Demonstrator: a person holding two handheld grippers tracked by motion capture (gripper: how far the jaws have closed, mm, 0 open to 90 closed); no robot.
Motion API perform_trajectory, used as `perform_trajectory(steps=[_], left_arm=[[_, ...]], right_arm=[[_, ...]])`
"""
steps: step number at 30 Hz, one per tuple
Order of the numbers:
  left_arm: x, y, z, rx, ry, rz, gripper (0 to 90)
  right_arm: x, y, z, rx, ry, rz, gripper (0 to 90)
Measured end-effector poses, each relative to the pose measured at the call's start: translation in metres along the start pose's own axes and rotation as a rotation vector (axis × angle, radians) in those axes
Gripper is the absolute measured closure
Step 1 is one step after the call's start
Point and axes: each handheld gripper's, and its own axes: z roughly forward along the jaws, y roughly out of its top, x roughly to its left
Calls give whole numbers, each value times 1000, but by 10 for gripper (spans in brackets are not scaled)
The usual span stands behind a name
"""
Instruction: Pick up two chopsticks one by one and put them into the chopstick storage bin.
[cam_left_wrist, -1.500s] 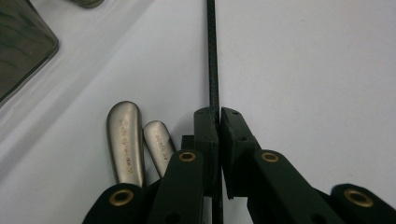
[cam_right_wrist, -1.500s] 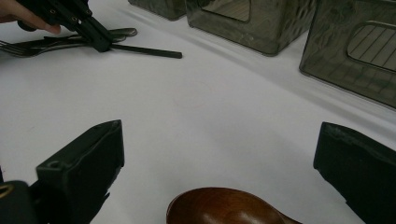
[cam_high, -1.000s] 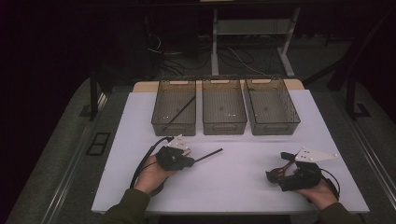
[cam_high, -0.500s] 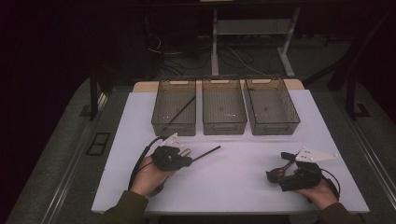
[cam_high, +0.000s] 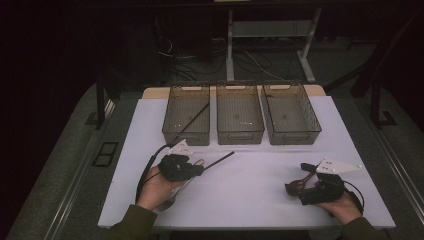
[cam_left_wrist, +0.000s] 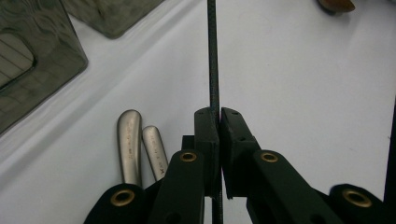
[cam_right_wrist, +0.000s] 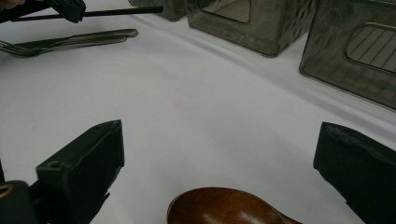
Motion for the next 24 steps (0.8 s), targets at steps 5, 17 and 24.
perform_trajectory(steps=[5, 17, 24], left_arm=[[1, 3, -4, -8, 12, -2, 853], [11, 15, -17, -30, 51, -39, 853], [19, 27, -25, -52, 72, -49, 853]], right_arm=[[0, 0, 0, 0, 1, 0, 22], [0, 0, 4, 1, 10, 0, 22], [0, 0, 7, -22, 0, 3, 21]])
